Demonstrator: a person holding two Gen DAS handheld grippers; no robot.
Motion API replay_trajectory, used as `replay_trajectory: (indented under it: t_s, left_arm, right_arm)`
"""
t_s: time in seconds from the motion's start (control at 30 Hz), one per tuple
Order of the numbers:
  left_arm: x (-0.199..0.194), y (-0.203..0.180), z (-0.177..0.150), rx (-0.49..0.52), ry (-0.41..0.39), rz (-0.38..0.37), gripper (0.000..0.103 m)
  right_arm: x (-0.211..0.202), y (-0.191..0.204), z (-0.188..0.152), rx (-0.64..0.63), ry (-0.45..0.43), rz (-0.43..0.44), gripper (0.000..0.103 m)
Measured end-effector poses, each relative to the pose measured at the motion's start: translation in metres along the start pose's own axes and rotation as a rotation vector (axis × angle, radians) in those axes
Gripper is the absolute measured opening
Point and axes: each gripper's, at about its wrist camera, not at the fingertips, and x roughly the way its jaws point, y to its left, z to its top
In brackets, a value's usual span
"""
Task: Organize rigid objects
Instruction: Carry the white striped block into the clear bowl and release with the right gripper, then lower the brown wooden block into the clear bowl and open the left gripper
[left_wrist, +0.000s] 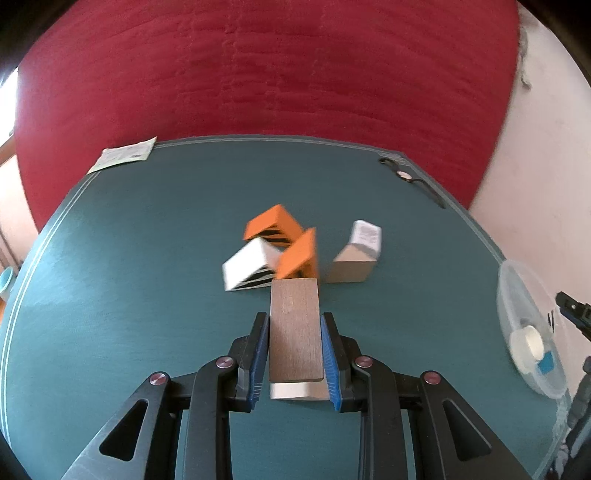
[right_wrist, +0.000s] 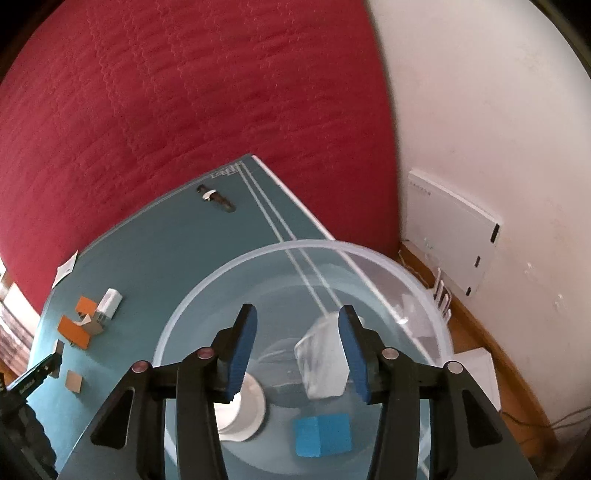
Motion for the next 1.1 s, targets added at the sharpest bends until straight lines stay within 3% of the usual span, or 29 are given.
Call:
replay_trajectory:
  t_s: [0.3,0.7,1.1]
  left_arm:
    - [-0.002,-0.052,0.012,0.088,0.005,-0.091,0.029]
    - [0.005,-0.149,0.020,0.250,0.006,-0.222,0.029]
    - [0.025,-0.219,0.012,0.351,0.035,-0.293,0.029]
  right_arm:
    - [-0.006,-0.003,-0.002,-0.016,-0.075,-0.051,0.048]
    - [-0.017,0.006,-0.011,-0.077,-0.190,-0.111,0.051]
    - [-0.014,-0.007,-0.008,-0.031,-0.192,-0.085,0.052]
